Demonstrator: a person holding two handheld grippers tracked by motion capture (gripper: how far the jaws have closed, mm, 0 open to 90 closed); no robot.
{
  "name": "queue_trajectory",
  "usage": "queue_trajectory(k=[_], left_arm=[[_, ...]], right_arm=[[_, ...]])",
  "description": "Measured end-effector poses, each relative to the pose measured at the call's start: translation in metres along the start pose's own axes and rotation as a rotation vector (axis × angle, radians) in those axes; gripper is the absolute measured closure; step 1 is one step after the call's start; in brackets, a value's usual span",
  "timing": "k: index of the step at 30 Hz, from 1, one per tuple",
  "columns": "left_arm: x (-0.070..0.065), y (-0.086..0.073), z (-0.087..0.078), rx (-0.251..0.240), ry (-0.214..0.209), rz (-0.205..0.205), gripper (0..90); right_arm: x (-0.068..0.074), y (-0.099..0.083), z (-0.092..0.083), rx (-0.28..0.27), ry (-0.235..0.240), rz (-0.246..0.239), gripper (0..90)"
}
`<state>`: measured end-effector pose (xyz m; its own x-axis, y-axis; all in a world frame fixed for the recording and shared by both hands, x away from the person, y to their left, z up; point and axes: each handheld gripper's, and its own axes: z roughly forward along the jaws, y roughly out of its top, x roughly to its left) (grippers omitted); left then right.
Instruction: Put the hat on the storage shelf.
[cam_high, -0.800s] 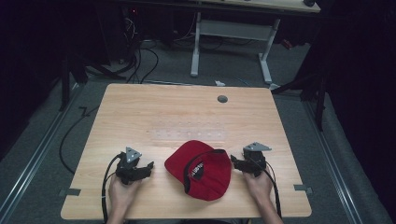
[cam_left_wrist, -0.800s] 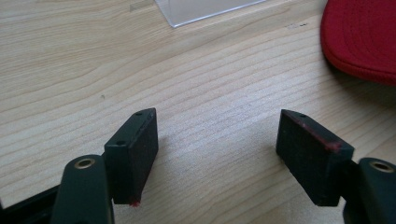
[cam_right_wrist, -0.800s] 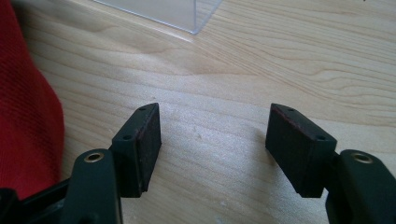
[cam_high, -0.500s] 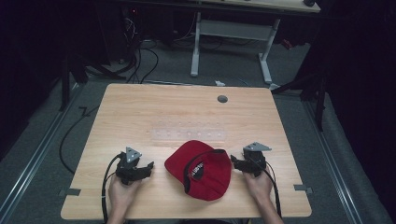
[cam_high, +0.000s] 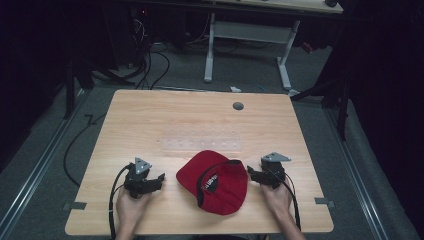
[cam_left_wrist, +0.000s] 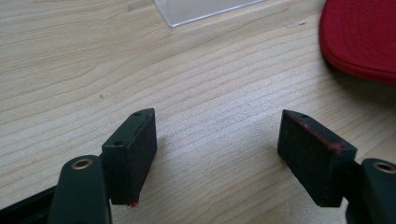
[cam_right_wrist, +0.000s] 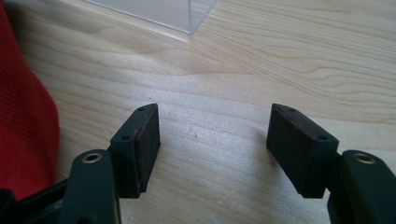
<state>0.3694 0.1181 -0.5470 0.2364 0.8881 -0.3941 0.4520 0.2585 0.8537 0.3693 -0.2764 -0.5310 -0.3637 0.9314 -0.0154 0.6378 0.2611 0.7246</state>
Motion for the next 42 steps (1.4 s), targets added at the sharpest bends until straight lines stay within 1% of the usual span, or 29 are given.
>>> queue_trajectory(k=[5,8,10,11,15,18,22,25,26,30,33,35,36,37,39,40,41,42], left_arm=[[0.0,0.0,0.0,0.001,-0.001,0.0,28.3],[0.0,0.0,0.0,0.002,-0.001,0.002,28.2],[0.0,0.0,0.0,0.002,-0.001,0.001,28.2],[0.0,0.0,0.0,0.002,-0.001,0.001,28.2],[0.0,0.0,0.0,0.002,-0.001,0.001,28.2],[0.0,0.0,0.0,0.003,-0.001,0.002,28.2],[0.0,0.0,0.0,0.003,-0.001,0.002,28.2],[0.0,0.0,0.0,0.003,-0.001,0.002,28.2],[0.0,0.0,0.0,0.003,-0.001,0.002,28.2],[0.0,0.0,0.0,0.003,-0.001,0.002,28.1],[0.0,0.0,0.0,0.003,-0.001,0.002,28.1],[0.0,0.0,0.0,0.003,-0.001,0.002,28.1],[0.0,0.0,0.0,0.003,-0.001,0.002,28.1],[0.0,0.0,0.0,0.003,-0.001,0.002,28.1],[0.0,0.0,0.0,0.003,-0.001,0.002,28.0],[0.0,0.0,0.0,0.003,-0.001,0.002,27.9],[0.0,0.0,0.0,0.003,-0.001,0.002,27.9],[0.0,0.0,0.0,0.003,-0.001,0.002,27.8]], right_arm=[[-0.001,-0.001,-0.001,-0.002,0.0,0.003,35.6],[-0.003,-0.003,-0.007,-0.026,-0.012,0.009,35.8],[-0.004,-0.003,-0.009,-0.031,-0.013,0.013,35.9],[-0.006,-0.003,-0.013,-0.045,-0.006,0.027,36.6],[-0.008,-0.004,-0.019,-0.061,0.007,0.043,36.6],[-0.01,-0.004,-0.027,-0.089,0.014,0.053,36.7],[-0.01,-0.003,-0.037,-0.135,0.057,0.07,36.1],[-0.008,0.0,-0.045,-0.167,0.083,0.058,35.3],[-0.005,0.002,-0.048,-0.189,0.099,0.053,34.4],[0.0,0.006,-0.051,-0.19,0.123,0.049,33.0],[0.004,0.01,-0.05,-0.193,0.147,0.033,31.8],[0.007,0.012,-0.05,-0.191,0.171,0.029,30.3],[0.009,0.015,-0.048,-0.197,0.199,0.033,28.1],[0.009,0.015,-0.048,-0.197,0.199,0.033,28.1],[0.01,0.017,-0.047,-0.197,0.228,0.042,25.4],[0.013,0.02,-0.045,-0.188,0.253,0.037,23.4],[0.013,0.02,-0.045,-0.188,0.253,0.037,23.4],[0.017,0.023,-0.043,-0.186,0.266,0.016,22.5]])
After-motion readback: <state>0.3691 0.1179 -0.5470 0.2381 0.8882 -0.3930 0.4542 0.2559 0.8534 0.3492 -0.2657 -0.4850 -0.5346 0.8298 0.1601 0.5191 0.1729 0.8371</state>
